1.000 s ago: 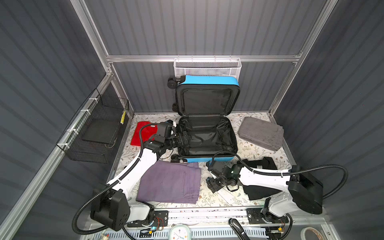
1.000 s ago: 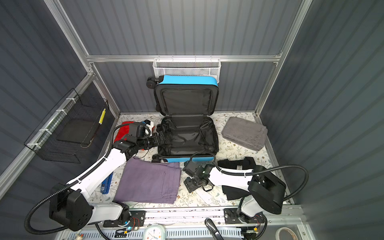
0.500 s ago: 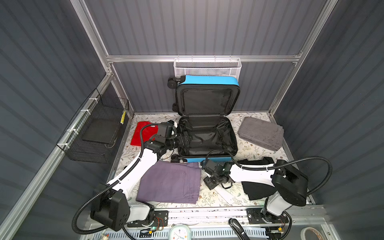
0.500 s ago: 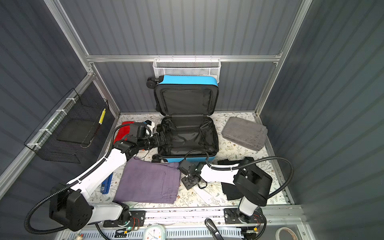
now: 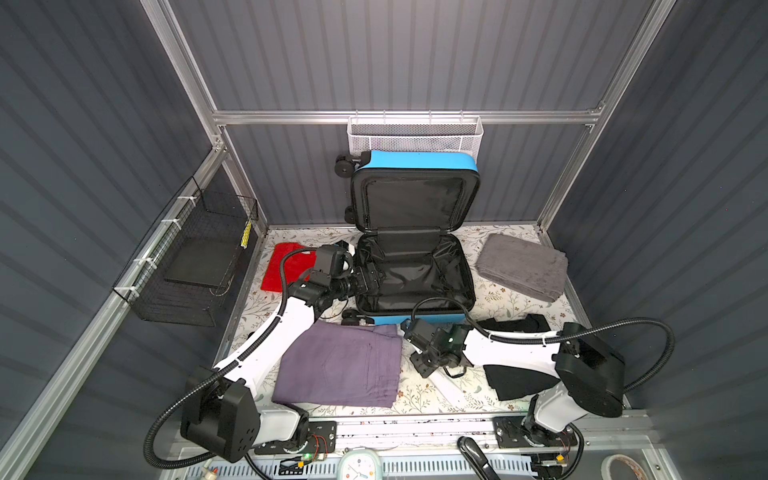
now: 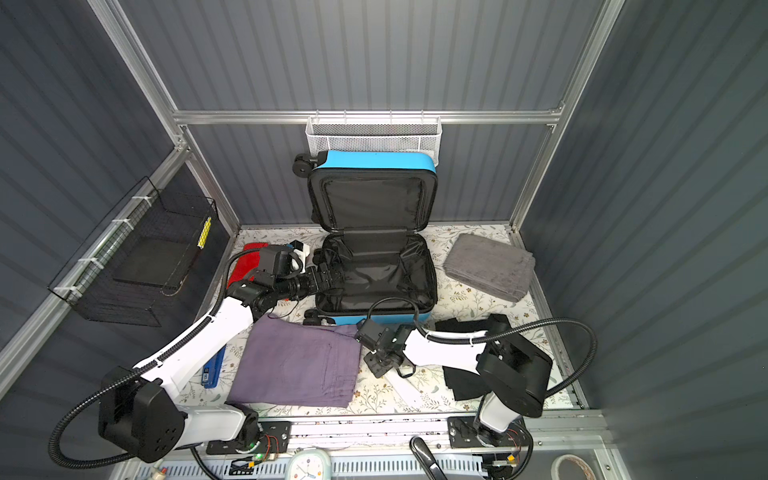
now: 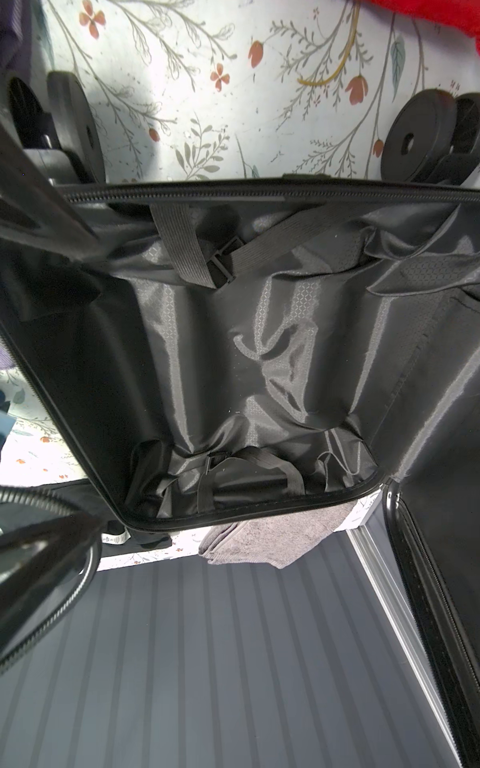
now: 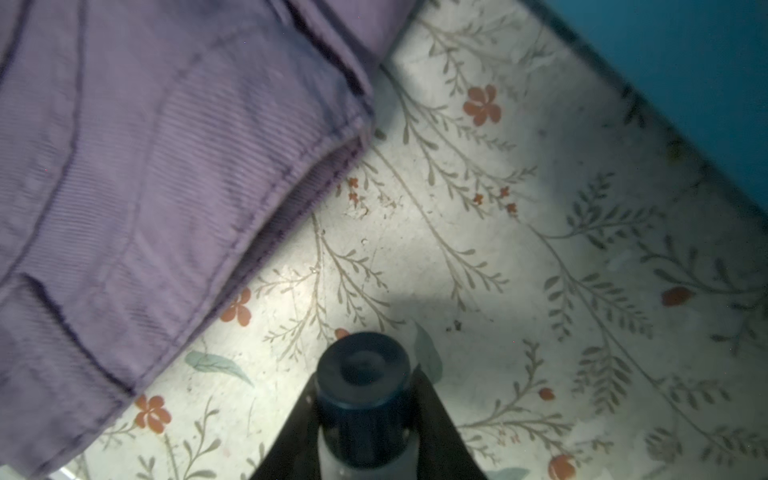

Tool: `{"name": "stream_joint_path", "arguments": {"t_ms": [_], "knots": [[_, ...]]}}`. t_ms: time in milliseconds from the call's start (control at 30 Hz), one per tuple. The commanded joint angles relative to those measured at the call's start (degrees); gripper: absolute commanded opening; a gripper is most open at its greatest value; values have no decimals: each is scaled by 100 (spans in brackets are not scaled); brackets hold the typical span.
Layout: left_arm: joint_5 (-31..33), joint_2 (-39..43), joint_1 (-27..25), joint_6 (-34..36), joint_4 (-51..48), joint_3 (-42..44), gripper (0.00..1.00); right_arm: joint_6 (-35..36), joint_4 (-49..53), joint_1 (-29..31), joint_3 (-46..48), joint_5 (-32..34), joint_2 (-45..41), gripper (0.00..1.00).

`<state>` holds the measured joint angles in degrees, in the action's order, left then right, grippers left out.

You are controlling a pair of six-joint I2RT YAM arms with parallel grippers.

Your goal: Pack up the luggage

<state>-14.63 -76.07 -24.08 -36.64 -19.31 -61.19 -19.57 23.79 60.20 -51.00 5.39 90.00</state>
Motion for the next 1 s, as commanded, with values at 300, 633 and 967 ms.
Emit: {"name": "stream_joint_path", "arguments": {"t_ms": [300,633,967], "knots": [[-1032,735,-12,432,1175,1082,100,-242,280,-1131,-560,-319,-1572,25],[-1037,1060,-1178,1258,2186,2065,99,-552,-24,-2134,-1052,-1012,-1731,24],[-1349,-72,-1889,1617,3034,1712,88,-1010,-446,-2524,-1651,-1671,-1413,24]]}}
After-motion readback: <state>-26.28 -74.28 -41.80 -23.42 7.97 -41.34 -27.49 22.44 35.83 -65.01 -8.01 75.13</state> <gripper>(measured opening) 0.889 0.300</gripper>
